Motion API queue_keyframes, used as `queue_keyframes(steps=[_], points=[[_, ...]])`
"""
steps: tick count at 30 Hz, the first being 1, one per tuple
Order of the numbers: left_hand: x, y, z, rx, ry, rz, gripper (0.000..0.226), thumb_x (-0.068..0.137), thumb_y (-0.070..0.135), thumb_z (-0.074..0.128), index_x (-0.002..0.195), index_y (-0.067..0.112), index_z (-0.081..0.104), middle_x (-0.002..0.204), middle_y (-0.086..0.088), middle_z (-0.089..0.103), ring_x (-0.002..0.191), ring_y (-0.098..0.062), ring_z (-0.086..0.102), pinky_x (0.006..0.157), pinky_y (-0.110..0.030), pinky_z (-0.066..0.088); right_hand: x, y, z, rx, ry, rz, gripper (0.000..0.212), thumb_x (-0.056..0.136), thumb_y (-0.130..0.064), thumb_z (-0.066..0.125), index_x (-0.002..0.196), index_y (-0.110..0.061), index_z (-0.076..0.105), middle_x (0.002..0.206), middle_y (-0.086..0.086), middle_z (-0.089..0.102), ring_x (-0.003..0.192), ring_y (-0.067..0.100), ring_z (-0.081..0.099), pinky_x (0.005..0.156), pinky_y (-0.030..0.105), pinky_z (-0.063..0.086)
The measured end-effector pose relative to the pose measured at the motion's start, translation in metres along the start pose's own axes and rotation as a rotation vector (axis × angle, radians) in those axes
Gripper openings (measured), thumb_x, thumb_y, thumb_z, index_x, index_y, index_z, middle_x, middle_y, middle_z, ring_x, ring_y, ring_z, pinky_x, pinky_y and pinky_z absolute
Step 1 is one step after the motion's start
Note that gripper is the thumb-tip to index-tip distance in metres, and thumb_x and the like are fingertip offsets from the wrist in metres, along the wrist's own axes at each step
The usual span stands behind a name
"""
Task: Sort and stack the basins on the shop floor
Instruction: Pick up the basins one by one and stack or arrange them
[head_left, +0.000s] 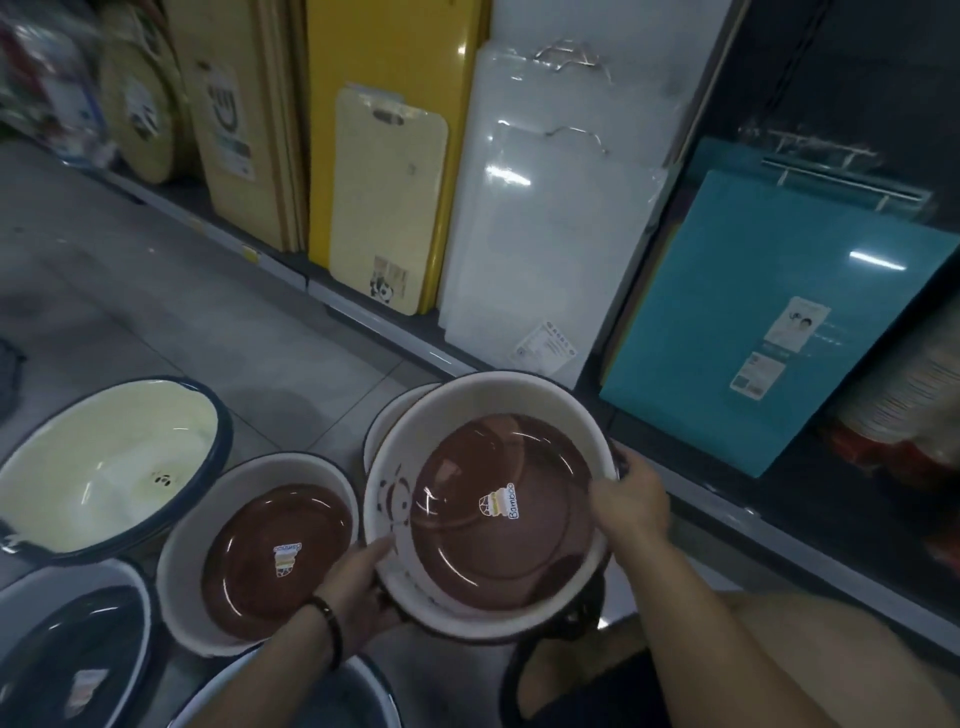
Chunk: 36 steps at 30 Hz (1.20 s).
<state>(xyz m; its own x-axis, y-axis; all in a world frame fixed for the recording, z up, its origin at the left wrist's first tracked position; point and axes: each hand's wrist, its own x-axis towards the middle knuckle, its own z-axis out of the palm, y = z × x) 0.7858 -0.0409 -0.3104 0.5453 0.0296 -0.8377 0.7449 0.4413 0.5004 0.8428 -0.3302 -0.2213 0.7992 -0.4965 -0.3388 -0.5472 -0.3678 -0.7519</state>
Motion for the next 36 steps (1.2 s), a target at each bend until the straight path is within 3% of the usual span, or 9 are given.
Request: queue_keyframes(steps=[6,11,14,18,23,27,30,33,36], points=[[0.037,0.015,0.018,-0.202,0.17,0.202,0.035,0.092,-0.001,0.052,0.114,0.024,0.063,0.097,-0.017,0.077,0.083,-0.044,0.073,0.063,-0.058,0.057,0.041,-0.042,0.057,0.221,0.038,0.007,0.053,0.089,-0.022,0.072,0.14,-0.016,0.058,0.12,0.005,0.069,0.104,0.027,0.067,0.089,0.035,0.054],[0.078,0.023,0.048,-0.432,0.273,0.196,0.034,0.092,0.0,0.056,0.11,0.027,0.065,0.098,-0.014,0.074,0.087,-0.041,0.07,0.063,-0.061,0.056,0.054,-0.024,0.096,0.207,-0.315,0.292,0.075,0.091,-0.025,0.073,0.158,-0.022,0.039,0.122,0.008,0.067,0.103,0.031,0.069,0.088,0.045,0.062],[0.104,0.034,0.064,-0.486,0.291,0.146,0.028,0.093,0.0,0.053,0.106,0.022,0.067,0.079,-0.012,0.076,0.083,-0.037,0.07,0.066,-0.056,0.058,0.063,-0.018,0.109,0.138,-0.424,0.329,0.045,0.09,-0.029,0.07,0.131,-0.033,0.052,0.09,0.001,0.067,0.091,0.032,0.073,0.072,0.04,0.064],[0.144,0.042,0.076,-0.505,0.339,0.1,0.035,0.095,0.0,0.051,0.126,0.013,0.062,0.114,-0.019,0.07,0.093,-0.039,0.068,0.06,-0.055,0.059,0.069,-0.021,0.13,0.001,-0.487,0.244,0.016,0.08,-0.028,0.063,0.092,-0.017,0.063,0.082,0.001,0.065,0.075,0.023,0.061,0.065,0.032,0.049],[0.173,0.044,0.083,-0.386,0.319,-0.029,0.038,0.098,0.001,0.048,0.135,0.004,0.057,0.129,-0.023,0.064,0.106,-0.04,0.064,0.051,-0.047,0.057,0.072,-0.023,0.152,-0.021,-0.538,0.201,0.014,0.084,-0.028,0.062,0.093,-0.018,0.06,0.086,0.003,0.059,0.078,0.024,0.056,0.063,0.031,0.042],[0.199,0.036,0.067,-0.153,0.404,-0.117,0.041,0.098,0.004,0.049,0.138,0.001,0.053,0.135,-0.024,0.059,0.118,-0.042,0.062,0.094,-0.054,0.055,0.063,-0.017,0.162,-0.123,-0.603,0.148,0.007,0.082,-0.024,0.057,0.086,-0.019,0.058,0.085,0.002,0.061,0.077,0.023,0.057,0.063,0.028,0.042],[0.21,0.031,0.068,-0.067,0.546,-0.082,0.049,0.102,0.013,0.045,0.148,-0.002,0.038,0.148,-0.021,0.048,0.13,-0.037,0.053,0.107,-0.046,0.047,0.066,-0.016,0.159,-0.12,-0.615,0.161,0.004,0.08,-0.023,0.055,0.083,-0.021,0.056,0.084,0.002,0.057,0.078,0.024,0.054,0.064,0.029,0.041],[0.202,0.032,0.075,0.066,0.576,-0.163,0.064,0.098,0.023,0.052,0.154,0.009,0.024,0.149,-0.021,0.042,0.127,-0.042,0.051,0.103,-0.052,0.048,0.069,-0.019,0.157,-0.157,-0.626,0.151,0.005,0.081,-0.021,0.055,0.076,-0.02,0.053,0.079,0.001,0.055,0.076,0.024,0.053,0.064,0.03,0.041],[0.202,0.03,0.071,0.195,0.56,-0.215,0.064,0.096,0.022,0.056,0.152,0.013,0.026,0.147,-0.022,0.043,0.115,-0.045,0.058,0.088,-0.054,0.057,0.084,-0.031,0.159,-0.292,-0.673,0.122,0.015,0.086,-0.023,0.057,0.098,-0.015,0.061,0.094,0.007,0.062,0.084,0.026,0.059,0.071,0.031,0.047]])
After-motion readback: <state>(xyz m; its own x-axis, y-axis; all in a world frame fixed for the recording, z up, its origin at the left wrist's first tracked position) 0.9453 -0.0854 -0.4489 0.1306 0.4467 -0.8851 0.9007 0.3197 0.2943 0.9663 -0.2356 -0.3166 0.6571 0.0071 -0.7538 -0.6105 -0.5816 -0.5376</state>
